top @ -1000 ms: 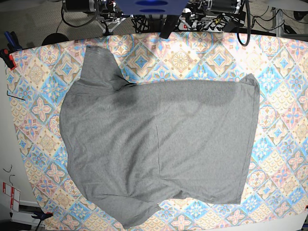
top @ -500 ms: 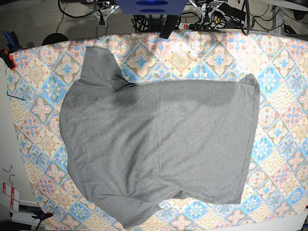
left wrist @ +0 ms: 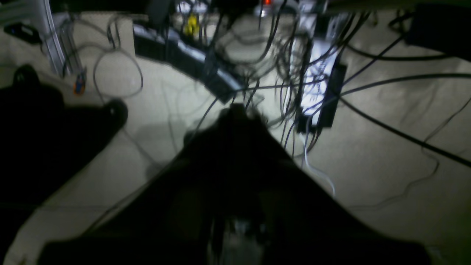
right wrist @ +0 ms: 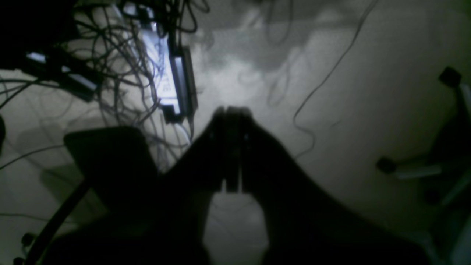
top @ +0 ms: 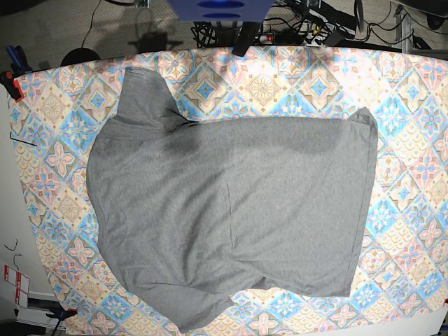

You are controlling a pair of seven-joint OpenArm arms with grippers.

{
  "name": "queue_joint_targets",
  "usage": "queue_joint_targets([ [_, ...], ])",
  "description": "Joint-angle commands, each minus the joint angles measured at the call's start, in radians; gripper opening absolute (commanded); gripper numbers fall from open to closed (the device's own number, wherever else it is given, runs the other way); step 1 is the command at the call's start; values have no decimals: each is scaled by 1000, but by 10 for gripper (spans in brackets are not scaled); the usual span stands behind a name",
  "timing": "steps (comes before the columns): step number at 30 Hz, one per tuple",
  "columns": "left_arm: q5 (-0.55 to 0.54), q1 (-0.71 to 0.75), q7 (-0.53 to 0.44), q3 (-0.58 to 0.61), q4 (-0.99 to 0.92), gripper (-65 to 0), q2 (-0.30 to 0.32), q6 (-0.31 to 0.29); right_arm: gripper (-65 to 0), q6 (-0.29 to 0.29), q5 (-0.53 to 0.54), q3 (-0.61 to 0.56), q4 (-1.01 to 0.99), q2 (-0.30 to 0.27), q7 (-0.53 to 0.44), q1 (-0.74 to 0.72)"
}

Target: Fold the T-shirt properly

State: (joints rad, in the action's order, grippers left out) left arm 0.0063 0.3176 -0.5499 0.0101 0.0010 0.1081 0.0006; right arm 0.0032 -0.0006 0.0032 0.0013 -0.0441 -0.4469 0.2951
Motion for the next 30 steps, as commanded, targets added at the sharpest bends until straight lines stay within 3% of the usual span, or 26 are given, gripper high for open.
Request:
queue_joint_targets([
  [1,1,18,-65,1,-1,-650,5,3,-649,-1,-2,4,-1,0,-54,23],
  [5,1,53,-247,1,-1,-650,5,3,-649,-1,-2,1,-1,2,-237,83],
  [11,1,62,-347,1,-1,-650,5,3,-650,-1,-2,-2,-1,2,-442,131],
  [14,-4,79,-447,0,-1,-650,11,3,-650,-1,-2,-4,-1,2,-521,145],
  [18,-10,140,-723,-2,4,-650,23,3,-650,-1,-2,-4,-1,2,-648,184],
  [24,-13,229,-701,-5,227,-650,26,3,-650,-1,-3,-4,-1,2,-863,253],
  [30,-15,386,-701,-35,578,-650,26,6,-650,-1,-5,-4,-1,2,-857,276],
])
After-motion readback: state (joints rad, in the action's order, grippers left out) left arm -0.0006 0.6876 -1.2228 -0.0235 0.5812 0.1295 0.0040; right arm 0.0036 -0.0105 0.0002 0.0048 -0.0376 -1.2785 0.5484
